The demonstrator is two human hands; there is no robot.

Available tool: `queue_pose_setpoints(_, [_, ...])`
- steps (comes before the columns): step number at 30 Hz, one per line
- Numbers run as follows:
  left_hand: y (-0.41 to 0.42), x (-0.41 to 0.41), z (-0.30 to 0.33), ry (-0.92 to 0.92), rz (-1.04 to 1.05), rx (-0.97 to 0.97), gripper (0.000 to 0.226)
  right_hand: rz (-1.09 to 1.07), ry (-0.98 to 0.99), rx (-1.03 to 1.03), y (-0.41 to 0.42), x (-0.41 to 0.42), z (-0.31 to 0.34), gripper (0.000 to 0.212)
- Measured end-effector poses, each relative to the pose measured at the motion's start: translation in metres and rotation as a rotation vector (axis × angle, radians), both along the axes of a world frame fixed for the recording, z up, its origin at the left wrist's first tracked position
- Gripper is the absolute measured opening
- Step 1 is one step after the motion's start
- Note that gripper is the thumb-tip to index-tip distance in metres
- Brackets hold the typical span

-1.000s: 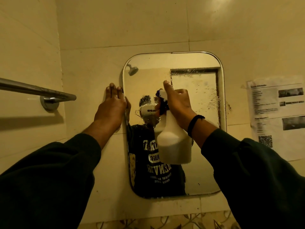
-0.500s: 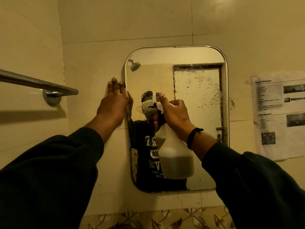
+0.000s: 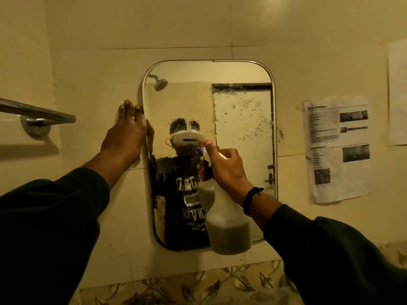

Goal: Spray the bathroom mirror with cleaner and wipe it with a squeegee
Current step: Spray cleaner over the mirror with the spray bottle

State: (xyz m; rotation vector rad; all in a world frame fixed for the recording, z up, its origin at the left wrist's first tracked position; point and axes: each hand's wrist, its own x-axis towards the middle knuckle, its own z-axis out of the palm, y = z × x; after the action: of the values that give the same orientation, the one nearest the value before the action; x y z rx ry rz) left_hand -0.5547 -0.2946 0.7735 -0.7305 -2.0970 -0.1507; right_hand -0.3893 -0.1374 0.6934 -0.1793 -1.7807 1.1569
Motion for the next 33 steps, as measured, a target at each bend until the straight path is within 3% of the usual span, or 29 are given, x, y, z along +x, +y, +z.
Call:
queue_pose_setpoints(3, [-0.004, 0.001, -0.001, -0.014, -0.025, -0.006, 0.131, -0.028, 0.04, 0.011, -0.002, 0.013, 0.001, 0.058])
queue_pose_setpoints(6, [-0.007, 0.005, -0.002, -0.085, -0.153, 0.117, 0.105, -0.066, 0.085, 0.06, -0.007, 0.022, 0.003, 0.054])
queue_pose_setpoints(9, [-0.005, 0.033, -0.016, -0.107, -0.311, 0.416, 0.078, -0.096, 0.118, 0.11, -0.011, 0.03, 0.006, 0.056])
queue_pose_setpoints(11, [-0.002, 0.067, -0.038, -0.06, -0.474, 0.692, 0.062, -0.099, 0.149, 0.132, -0.015, 0.035, 0.008, 0.055])
queue_pose_setpoints(13, [-0.001, 0.107, -0.062, -0.133, -0.657, 0.964, 0.047, -0.103, 0.192, 0.147, -0.021, 0.042, 0.01, 0.054])
queue_pose_setpoints(17, [0.004, 0.162, -0.114, -0.656, -0.883, 1.384, 0.027, -0.121, 0.279, 0.137, -0.037, 0.051, 0.012, 0.055])
queue_pose_setpoints(20, [0.006, 0.181, -0.142, -1.083, -0.921, 1.589, 0.023, -0.103, 0.301, 0.139, -0.053, 0.057, 0.015, 0.047])
queue_pose_setpoints(23, [0.004, 0.198, -0.156, -1.458, -0.873, 1.628, 0.033, -0.045, 0.353, 0.065, -0.065, 0.066, 0.017, 0.04])
queue_pose_setpoints(26, [-0.003, 0.217, -0.159, -1.828, -1.005, 1.571, 0.043, -0.008, 0.391, 0.016, -0.076, 0.07, 0.015, 0.037])
queue_pose_setpoints(28, [-0.008, 0.225, -0.159, -1.957, -1.064, 1.593, 0.043, -0.017, 0.402, 0.034, -0.081, 0.07, 0.012, 0.035])
queue_pose_setpoints(33, [-0.014, 0.236, -0.157, -1.978, -1.035, 1.628, 0.031, -0.023, 0.311, 0.074, -0.083, 0.068, 0.005, 0.043])
